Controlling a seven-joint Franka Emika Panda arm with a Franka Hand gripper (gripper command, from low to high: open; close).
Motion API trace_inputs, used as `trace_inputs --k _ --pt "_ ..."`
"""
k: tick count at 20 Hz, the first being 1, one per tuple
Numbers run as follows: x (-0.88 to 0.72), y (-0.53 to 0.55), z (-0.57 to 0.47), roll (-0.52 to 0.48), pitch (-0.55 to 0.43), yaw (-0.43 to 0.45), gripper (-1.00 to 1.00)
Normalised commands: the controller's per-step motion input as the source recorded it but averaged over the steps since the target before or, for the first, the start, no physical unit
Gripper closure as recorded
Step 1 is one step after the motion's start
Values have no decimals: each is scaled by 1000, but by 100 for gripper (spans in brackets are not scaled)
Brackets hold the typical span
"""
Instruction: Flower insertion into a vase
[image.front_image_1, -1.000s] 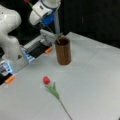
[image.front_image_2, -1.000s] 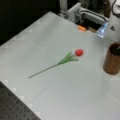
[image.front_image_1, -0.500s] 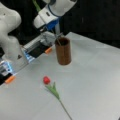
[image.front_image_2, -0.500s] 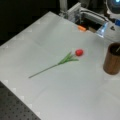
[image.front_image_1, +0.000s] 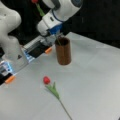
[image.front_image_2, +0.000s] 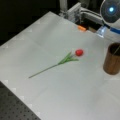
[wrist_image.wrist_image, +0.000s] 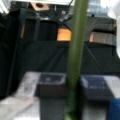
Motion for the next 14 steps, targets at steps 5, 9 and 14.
trace_inputs --k 5,9,14 --pt "451 -51 -295 -143 12 18 100" --pt "421 -106 -240 -104 27 60 100" --pt "410 -116 -142 -83 52 57 -100"
